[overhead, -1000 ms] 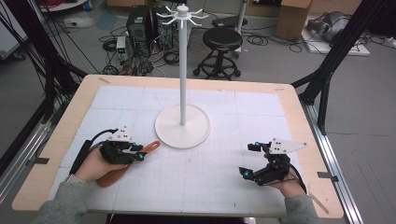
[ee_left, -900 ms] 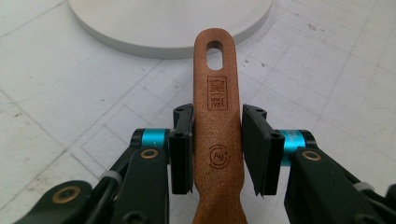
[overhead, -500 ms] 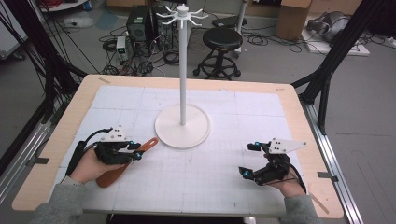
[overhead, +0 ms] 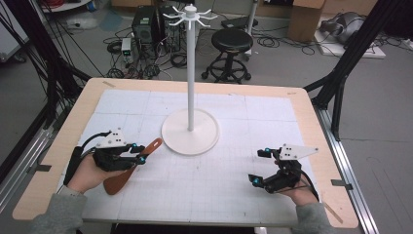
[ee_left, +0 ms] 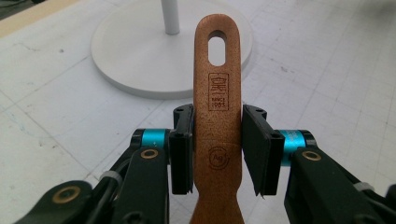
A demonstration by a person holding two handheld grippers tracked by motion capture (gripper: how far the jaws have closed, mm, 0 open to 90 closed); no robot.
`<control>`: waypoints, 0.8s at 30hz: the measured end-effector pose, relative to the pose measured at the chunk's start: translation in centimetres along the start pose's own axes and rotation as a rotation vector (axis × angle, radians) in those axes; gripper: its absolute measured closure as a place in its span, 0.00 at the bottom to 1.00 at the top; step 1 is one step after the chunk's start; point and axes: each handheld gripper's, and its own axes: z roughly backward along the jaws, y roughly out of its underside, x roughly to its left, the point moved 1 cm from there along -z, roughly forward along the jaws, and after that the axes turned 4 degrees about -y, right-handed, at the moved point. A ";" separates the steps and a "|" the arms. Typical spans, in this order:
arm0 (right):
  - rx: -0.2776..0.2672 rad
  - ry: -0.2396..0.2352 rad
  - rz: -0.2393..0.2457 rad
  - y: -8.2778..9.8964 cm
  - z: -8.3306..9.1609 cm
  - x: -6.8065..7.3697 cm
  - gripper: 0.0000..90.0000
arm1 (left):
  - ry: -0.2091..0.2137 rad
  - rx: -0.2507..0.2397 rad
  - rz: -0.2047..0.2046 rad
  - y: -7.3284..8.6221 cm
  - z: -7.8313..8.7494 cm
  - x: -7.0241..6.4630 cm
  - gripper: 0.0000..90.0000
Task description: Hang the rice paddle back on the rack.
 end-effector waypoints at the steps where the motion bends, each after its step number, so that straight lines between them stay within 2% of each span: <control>1: -0.001 0.002 0.003 0.0 0.0 0.0 0.01 | -0.002 -0.006 0.002 -0.1 0.2 0.0 0.72; 19: -0.001 -0.001 0.005 0.0 -0.1 0.0 0.01 | -0.025 -0.094 0.008 -1.2 2.8 0.5 0.72; 24: -0.001 -0.001 0.005 0.0 0.0 0.0 0.01 | -0.038 -0.104 -0.007 -1.6 3.3 0.4 0.72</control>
